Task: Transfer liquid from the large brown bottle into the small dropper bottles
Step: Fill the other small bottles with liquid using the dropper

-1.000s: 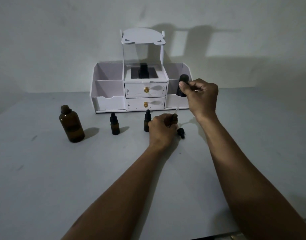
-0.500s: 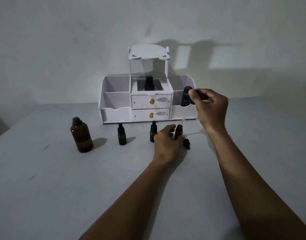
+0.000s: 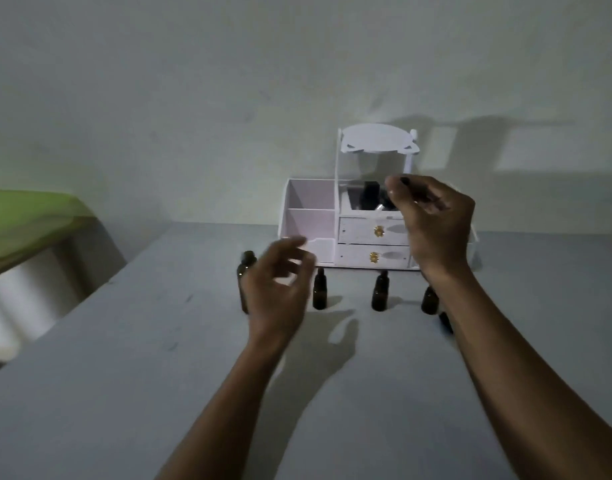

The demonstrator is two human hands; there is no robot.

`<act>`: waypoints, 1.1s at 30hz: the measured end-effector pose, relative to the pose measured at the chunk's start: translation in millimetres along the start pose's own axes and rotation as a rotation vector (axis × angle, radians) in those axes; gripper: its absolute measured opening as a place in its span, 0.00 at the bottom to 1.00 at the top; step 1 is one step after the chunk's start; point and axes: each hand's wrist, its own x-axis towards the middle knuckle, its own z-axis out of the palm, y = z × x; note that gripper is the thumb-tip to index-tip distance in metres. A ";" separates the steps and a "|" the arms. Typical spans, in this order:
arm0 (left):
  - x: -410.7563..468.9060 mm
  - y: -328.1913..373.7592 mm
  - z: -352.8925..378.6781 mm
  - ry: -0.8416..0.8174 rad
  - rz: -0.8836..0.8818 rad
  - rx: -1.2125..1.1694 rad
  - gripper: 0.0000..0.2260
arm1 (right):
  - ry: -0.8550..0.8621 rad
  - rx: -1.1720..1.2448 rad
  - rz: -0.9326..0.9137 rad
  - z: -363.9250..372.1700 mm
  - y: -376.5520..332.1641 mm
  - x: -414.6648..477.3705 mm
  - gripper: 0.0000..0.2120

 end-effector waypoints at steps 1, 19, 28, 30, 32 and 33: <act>11.6 -5.4 -14.2 0.106 -0.009 0.003 0.08 | -0.026 0.027 -0.008 13.9 -3.2 -1.7 0.02; 55.7 -106.7 -91.0 -0.277 -0.466 -0.255 0.20 | -0.169 0.127 0.078 137.4 5.0 -32.8 0.02; 57.0 -106.2 -89.5 -0.401 -0.436 -0.183 0.21 | -0.318 0.070 0.101 154.3 17.6 -39.8 0.06; 57.2 -106.6 -89.9 -0.402 -0.428 -0.178 0.21 | -0.396 0.034 0.105 157.1 22.8 -41.5 0.06; 56.8 -105.5 -90.4 -0.398 -0.424 -0.185 0.21 | -0.471 -0.009 0.114 159.6 29.6 -46.7 0.06; 56.6 -104.8 -90.4 -0.398 -0.419 -0.186 0.20 | -0.498 -0.027 0.122 160.6 33.6 -50.0 0.06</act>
